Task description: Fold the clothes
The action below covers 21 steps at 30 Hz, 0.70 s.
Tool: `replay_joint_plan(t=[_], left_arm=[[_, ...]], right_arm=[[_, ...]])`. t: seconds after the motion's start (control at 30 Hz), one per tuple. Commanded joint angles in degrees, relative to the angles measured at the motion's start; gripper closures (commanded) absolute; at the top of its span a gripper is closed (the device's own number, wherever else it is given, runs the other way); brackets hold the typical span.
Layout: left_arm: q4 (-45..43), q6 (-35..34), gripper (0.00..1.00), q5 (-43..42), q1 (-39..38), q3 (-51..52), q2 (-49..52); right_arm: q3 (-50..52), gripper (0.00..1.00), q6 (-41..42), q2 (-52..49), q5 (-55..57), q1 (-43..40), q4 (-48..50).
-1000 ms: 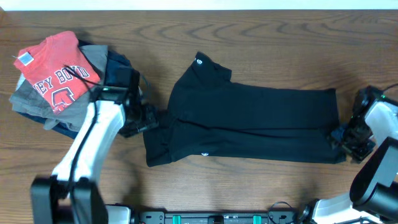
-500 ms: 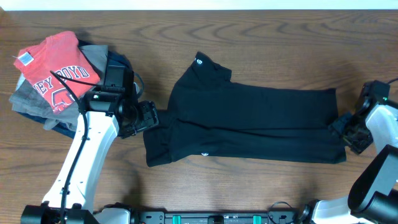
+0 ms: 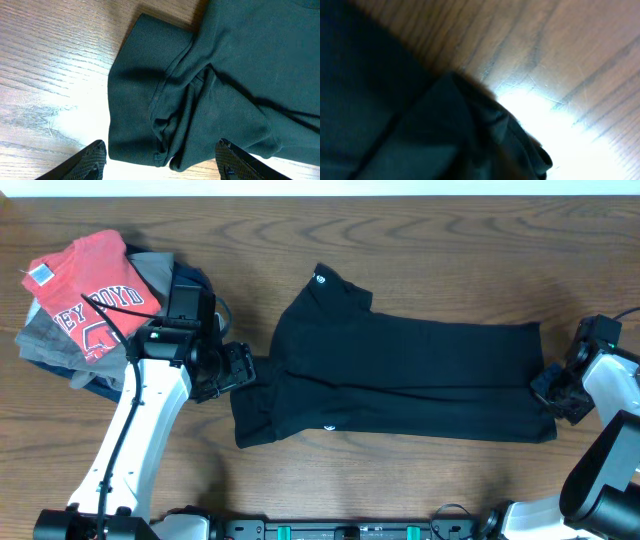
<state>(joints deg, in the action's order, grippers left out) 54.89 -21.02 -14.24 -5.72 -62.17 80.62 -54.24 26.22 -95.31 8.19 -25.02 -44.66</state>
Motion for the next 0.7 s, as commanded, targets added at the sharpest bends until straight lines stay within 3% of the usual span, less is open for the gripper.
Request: replay_joint_plan(t=[0.0,0.2,0.4,0.53,0.67], left_arm=[[0.11,-0.31,0.28,-0.26,0.24,-0.42,0.09],[0.11,-0.31,0.28,-0.26,0.24,-0.42,0.09],[-0.24,-0.31,0.28,-0.26,0.24,-0.42,0.09],[-0.35,-0.33,0.28,-0.28,0.24,-0.42,0.09],[-0.76,-0.33,0.28,-0.26,0.24,-0.42,0.09]], right_arm=[[0.48,0.99,0.04,-0.46,-0.09,-0.52,0.07],[0.48,0.99,-0.07,-0.44,-0.87,-0.52,-0.11],[0.46,0.99,-5.95,-0.44,-17.53,-0.52,6.64],[0.46,0.98,-3.93,-0.44,-18.32,-0.52,10.56],[0.46,0.85,-3.96,-0.44,-17.59,-0.52,12.57]])
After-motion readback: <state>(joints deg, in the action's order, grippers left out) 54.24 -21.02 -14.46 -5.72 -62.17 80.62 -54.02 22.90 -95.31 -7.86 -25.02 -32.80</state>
